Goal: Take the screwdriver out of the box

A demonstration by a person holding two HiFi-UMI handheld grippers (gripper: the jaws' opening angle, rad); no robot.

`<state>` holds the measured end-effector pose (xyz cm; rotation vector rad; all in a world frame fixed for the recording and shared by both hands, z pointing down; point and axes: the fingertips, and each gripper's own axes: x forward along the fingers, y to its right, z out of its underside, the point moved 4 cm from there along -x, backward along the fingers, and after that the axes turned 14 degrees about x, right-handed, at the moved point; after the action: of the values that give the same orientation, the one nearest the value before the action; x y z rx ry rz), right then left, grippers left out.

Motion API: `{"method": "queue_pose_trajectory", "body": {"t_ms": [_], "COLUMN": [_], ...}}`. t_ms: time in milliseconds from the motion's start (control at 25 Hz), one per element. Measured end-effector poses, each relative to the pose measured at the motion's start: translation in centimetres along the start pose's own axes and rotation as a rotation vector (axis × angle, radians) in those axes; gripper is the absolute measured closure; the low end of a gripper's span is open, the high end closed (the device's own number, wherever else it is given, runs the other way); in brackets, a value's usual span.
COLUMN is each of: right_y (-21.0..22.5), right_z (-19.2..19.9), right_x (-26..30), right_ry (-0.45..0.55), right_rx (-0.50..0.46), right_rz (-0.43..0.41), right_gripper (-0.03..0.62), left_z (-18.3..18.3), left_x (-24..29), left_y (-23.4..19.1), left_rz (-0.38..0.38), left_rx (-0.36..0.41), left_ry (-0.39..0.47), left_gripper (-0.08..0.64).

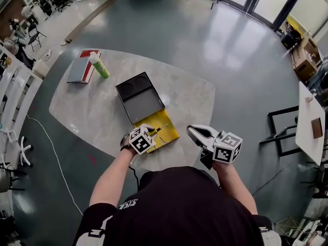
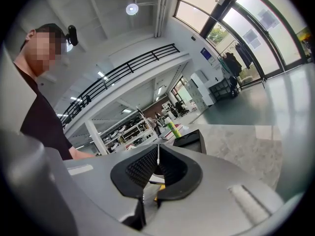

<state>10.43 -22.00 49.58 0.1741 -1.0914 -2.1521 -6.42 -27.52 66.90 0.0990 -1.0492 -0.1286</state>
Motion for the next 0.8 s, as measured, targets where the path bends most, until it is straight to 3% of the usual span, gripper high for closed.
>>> {"method": "queue_pose_trajectory", "body": {"t_ms": [440,800], "right_y": [-0.4,-0.2], "right_z": [-0.1,-0.5], "right_x": [0.7,0.4], "right_ry": [-0.039,-0.040], "right_rx": [-0.009,-0.010], "right_rz": [-0.034,-0.045], "right_gripper": [0.571,0.572], "left_z": [-3.6,-7.2], "left_x": [-6.5,-12.6], "left_y": [0.3,-0.3], "left_rz": [-0.158,-0.281], "left_rx": [-0.203,-0.242], "left_ry": [0.223,0.382], "left_gripper": [0.494,0.494]}}
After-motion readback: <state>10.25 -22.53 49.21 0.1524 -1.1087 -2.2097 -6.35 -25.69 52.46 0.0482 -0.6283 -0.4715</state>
